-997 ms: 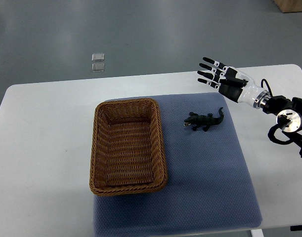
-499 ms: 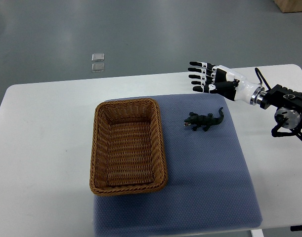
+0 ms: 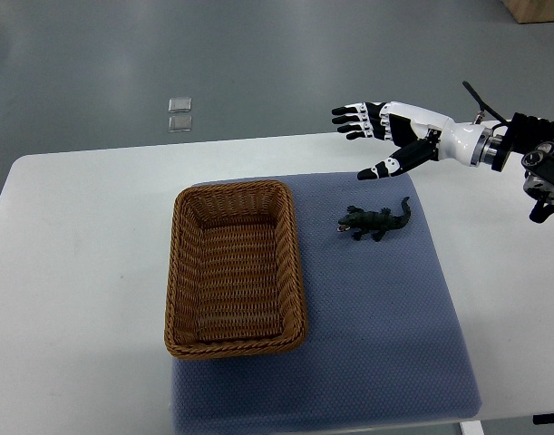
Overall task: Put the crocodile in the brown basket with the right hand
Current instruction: 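Lower the open right hand over the toy crocodile, then close the right hand fingers around the crocodile's body, then lift the crocodile and carry it over the wicker basket, then open the right hand to drop the crocodile into the basket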
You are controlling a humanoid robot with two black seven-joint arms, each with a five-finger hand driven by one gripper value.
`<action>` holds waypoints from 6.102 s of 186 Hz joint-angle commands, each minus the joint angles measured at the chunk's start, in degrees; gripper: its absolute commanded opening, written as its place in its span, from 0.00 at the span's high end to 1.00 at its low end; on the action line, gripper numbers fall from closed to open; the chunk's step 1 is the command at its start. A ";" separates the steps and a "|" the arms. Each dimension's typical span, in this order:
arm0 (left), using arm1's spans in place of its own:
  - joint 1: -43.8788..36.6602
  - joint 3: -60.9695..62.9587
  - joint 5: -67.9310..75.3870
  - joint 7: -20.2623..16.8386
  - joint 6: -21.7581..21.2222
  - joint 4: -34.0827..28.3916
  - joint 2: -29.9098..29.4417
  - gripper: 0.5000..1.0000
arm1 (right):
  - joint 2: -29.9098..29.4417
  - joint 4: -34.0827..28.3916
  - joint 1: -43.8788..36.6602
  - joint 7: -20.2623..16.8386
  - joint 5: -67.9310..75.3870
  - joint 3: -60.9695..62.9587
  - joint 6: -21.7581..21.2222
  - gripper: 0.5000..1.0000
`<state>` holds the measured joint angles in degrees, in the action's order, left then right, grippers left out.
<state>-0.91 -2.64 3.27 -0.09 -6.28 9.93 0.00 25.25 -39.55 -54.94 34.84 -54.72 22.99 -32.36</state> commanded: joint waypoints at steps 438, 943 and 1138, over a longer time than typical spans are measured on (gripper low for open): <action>0.03 0.00 -0.02 0.00 -0.05 0.00 0.00 0.00 | -5.92 3.78 -10.19 0.16 -35.01 -34.59 29.99 0.42; 0.03 0.00 -0.02 0.00 0.04 0.00 0.00 0.00 | -15.23 -16.35 -27.86 0.16 -32.90 -33.89 30.16 1.00; 0.03 0.00 -0.02 0.00 0.04 0.00 0.00 0.00 | -22.62 -8.00 -21.53 0.16 -33.08 -35.65 32.54 0.17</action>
<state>-0.89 -2.64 3.26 -0.09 -6.30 9.93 0.00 2.03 -47.54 -76.36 35.00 -87.96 -13.02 0.17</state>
